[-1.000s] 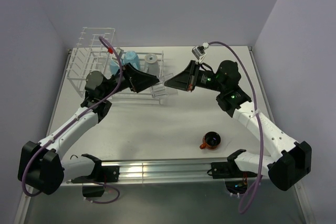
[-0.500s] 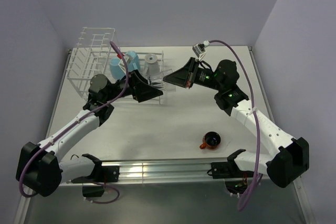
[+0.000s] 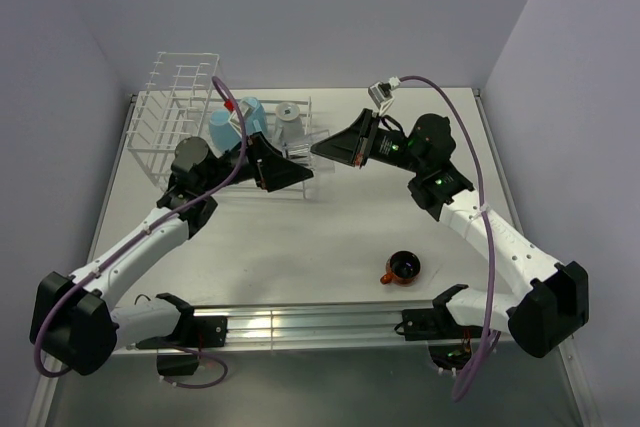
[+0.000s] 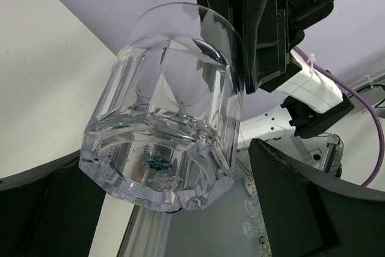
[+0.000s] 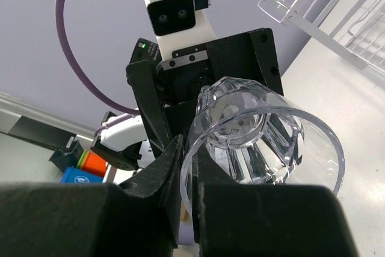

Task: Load the cups into the dish rack

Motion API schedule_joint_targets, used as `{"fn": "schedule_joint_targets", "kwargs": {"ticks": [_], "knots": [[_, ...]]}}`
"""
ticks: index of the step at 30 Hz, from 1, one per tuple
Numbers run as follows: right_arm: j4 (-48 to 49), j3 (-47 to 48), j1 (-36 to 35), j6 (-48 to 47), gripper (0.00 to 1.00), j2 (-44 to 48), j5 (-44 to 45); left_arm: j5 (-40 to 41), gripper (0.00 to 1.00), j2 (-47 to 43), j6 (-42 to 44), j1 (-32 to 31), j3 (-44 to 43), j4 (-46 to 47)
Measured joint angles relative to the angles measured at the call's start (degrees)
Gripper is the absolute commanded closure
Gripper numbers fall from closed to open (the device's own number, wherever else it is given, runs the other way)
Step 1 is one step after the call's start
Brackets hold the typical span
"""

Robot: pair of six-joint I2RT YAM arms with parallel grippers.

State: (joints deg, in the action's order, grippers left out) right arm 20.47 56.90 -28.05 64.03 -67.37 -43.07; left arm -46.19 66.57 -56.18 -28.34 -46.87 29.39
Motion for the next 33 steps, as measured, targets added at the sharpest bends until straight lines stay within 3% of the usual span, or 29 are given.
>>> {"fn": "schedule_joint_targets", "kwargs": {"ticks": [10,13,16,17,19,20,22,23,28,29,33], "knots": [[-0.11,-1.11,0.02,-0.79,1.00,0.02,-0.35,0.66,0.03,1.64,-0.07,0.00,-0.37,0.11],[-0.15,-1.14,0.02,-1.01,1.00,0.02,-0.70,0.66,0.07,2.16,-0.20,0.00,-0.52,0.44],[0.11,-1.49,0.02,-0.96,1.00,0.02,-1.07,0.66,0.24,2.29,-0.33,0.00,-0.52,0.79],[0.33,-1.53,0.02,-0.96,1.00,0.02,-1.14,0.68,0.38,2.32,-0.44,0.02,-0.52,0.68],[0.96,-1.66,0.28,-0.59,1.00,0.07,-1.60,0.37,0.51,2.32,-0.35,0.17,-0.52,1.25],[1.46,-1.77,0.33,-0.48,1.00,0.07,-1.77,0.33,0.64,2.32,-0.37,0.15,-0.52,1.27],[2.05,-2.08,0.33,-0.35,1.00,0.07,-1.88,0.17,0.82,2.32,-0.39,0.15,-0.52,1.27],[2.25,-2.14,0.33,-0.33,1.00,0.07,-1.90,0.15,0.99,2.32,-0.37,0.17,-0.52,1.27],[2.23,-2.19,0.33,-0.44,0.76,0.07,-1.88,0.22,1.00,2.27,-0.15,0.15,-0.52,1.07],[1.88,-2.19,0.33,-0.81,0.68,0.09,-1.51,0.46,1.00,2.25,0.02,0.15,-0.52,0.72],[-2.29,-2.19,0.50,-3.39,0.56,0.50,0.50,2.43,1.00,1.18,2.82,0.00,-1.70,-4.81]]}}
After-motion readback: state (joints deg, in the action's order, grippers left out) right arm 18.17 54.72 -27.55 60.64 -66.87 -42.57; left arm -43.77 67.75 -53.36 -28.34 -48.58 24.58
